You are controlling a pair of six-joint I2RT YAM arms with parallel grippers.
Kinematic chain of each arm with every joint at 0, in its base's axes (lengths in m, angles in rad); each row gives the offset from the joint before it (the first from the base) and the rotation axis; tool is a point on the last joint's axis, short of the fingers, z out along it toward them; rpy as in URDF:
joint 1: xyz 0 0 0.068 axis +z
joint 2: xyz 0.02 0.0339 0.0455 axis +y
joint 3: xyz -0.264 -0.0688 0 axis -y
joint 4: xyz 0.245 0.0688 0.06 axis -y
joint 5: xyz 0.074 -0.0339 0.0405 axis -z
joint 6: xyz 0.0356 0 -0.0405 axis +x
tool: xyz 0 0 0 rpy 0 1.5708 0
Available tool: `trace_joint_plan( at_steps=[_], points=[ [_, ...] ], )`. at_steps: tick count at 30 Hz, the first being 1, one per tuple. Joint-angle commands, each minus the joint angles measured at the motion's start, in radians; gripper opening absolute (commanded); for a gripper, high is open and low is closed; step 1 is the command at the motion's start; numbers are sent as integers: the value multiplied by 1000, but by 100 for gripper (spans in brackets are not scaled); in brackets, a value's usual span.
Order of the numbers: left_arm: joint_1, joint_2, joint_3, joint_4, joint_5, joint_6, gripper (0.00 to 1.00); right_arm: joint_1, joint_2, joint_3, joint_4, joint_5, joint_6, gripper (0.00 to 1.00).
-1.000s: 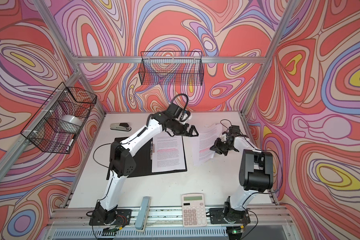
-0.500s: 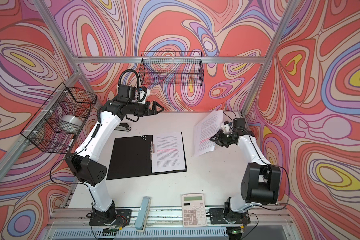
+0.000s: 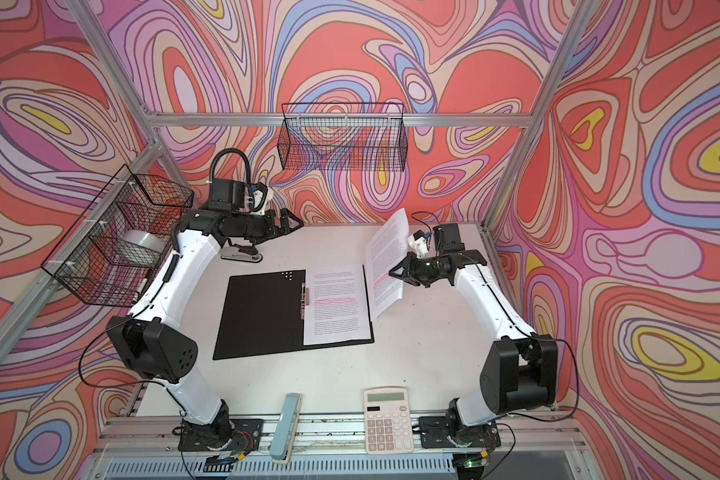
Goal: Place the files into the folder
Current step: 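Swing the lifted sheets over the folder with the right gripper while the left gripper withdraws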
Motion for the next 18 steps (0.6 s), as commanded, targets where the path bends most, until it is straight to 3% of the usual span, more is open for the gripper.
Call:
trace_joint_plan(
  at_steps=[1, 9, 18],
  points=[
    [25, -44, -35, -5, 17, 0, 100, 47, 6, 32, 55, -11, 66, 15],
    [68, -90, -72, 10, 24, -8, 100, 141, 48, 72, 150, -46, 149, 16],
    [68, -103, -110, 34, 29, -26, 100, 158, 115, -61, 334, -28, 251, 17]
  ],
)
